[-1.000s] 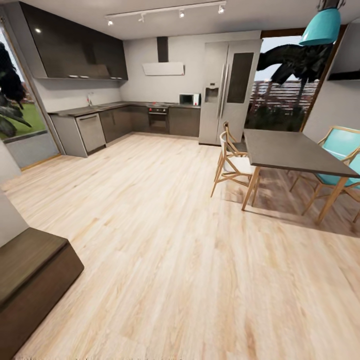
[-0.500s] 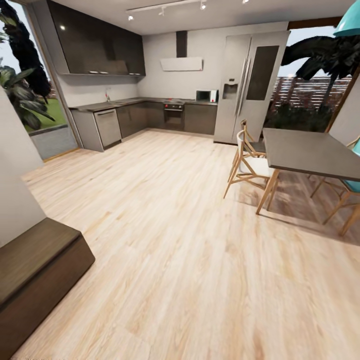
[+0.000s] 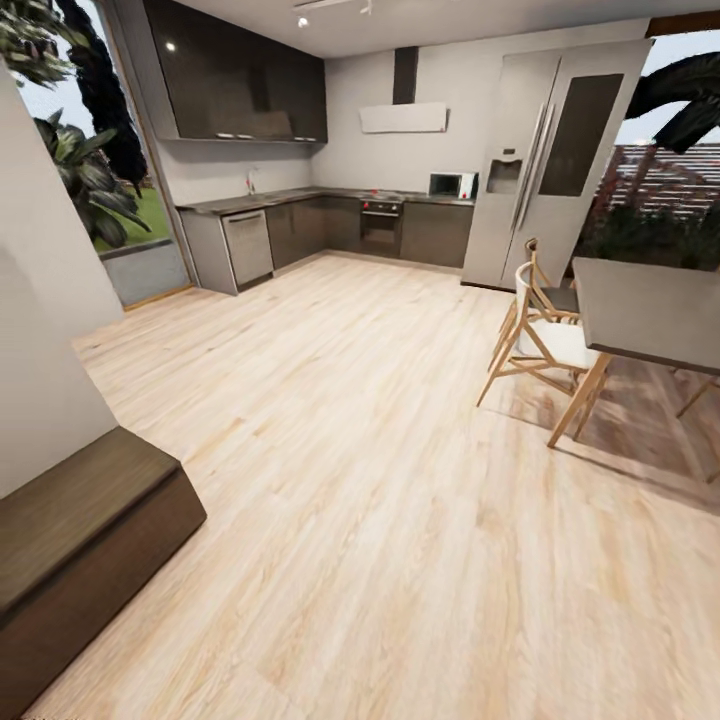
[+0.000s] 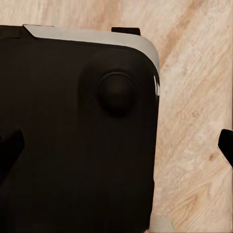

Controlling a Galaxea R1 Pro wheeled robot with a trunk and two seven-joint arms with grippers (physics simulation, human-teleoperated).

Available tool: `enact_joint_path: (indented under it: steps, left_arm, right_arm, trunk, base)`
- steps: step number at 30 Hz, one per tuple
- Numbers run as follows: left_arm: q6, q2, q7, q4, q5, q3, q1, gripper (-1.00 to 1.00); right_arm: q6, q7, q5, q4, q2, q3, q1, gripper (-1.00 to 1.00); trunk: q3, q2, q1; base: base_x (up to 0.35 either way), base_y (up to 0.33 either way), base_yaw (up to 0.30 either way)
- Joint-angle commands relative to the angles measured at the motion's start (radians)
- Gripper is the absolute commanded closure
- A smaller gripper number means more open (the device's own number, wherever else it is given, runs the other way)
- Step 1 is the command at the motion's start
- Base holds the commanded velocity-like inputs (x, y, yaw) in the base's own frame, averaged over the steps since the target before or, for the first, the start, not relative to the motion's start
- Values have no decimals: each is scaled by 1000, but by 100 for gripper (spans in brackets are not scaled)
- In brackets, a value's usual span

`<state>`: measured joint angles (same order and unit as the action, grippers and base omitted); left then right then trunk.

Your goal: Place each of the two pumpkins and all three candles from the living room inside a cabinet in the living room (use any cabinet), then make sure every cabinet is closed, and position the cauldron so it is next to a table in the living room.

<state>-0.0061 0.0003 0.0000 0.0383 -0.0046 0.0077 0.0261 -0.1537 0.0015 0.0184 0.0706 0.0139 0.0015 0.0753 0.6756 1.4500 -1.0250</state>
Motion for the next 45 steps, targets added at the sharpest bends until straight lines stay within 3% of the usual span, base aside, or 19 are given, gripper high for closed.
enact_joint_path:
  steps: [1,10,23,32,45]
  left_arm:
    - [0,0,0,0,0,0,0,-100]
    - [0,-2,0,0,0,0,0,-100]
    - [0,-2,0,0,0,0,0,-100]
    - [0,1,0,0,1,0,0,-100]
    - [0,1,0,0,2,1,0,-100]
  right_arm:
    - [0,0,0,0,0,0,0,-100]
    - [-1,0,0,0,-1,4,1,-100]
    - [-1,0,0,0,-2,5,0,-100]
    - [-1,0,33,0,-2,3,0,-100]
    - [-2,0,38,0,-2,4,1,-100]
  trunk:
    - [1,0,0]
    - [12,0,0]
    - [29,0,0]
    - [37,0,0]
    - [44,0,0]
  base:
    - [263,-3,202]
    - [267,-27,202]
    - [252,-218,203]
    - [38,-39,245]
    - [1,-1,252]
